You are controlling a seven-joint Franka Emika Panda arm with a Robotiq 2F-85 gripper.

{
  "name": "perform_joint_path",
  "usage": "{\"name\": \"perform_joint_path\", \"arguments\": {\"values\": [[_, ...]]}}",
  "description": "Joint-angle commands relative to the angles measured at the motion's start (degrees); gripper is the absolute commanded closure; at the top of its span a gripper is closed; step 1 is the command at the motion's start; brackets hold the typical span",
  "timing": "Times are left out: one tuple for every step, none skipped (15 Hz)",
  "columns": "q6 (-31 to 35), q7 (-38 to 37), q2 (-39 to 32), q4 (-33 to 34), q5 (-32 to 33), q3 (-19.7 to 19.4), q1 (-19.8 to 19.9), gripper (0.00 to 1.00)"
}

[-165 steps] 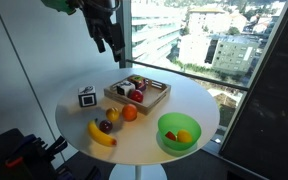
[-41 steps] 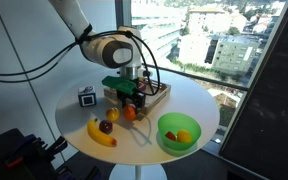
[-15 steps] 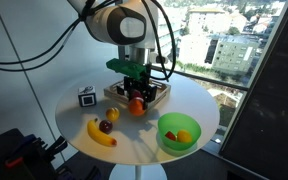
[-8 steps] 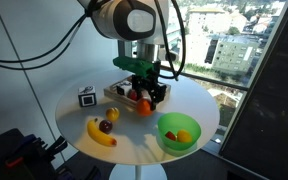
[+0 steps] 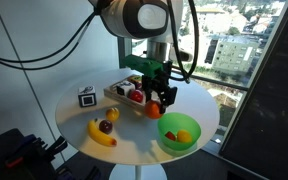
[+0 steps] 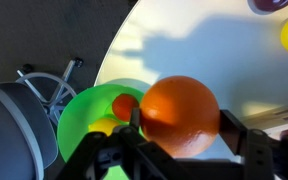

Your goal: Put the orange in the bowl

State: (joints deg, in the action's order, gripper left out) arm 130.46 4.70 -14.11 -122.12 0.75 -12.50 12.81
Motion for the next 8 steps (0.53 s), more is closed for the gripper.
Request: {"name": "perform_joint_path", "arguments": {"values": [[-1.74,-2.03,-2.14,3.35,-0.28,-0.56,1.03,0.47],[-1.69,-2.29,-2.57,3.74,-0.31,-0.71,1.27,0.47],[-1.67,-2.45,-3.06,4.14,-0.44,-0.86,1.57,0.47],[-1.7,-2.59,-3.46,4.52,-0.52,-0.99,1.79,0.47],[-1.77,-2.61,-3.97,5.02,-0.64,-1.12,2.07,0.47],[-1.8,-2.7,-4.41,5.4,-0.71,-1.24,2.33,0.47],[-1.74,-2.87,-4.79,5.71,-0.71,-1.36,2.52,0.47],[-1.66,-3.04,-5.18,6.07,-0.77,-1.42,2.73,0.47]]}}
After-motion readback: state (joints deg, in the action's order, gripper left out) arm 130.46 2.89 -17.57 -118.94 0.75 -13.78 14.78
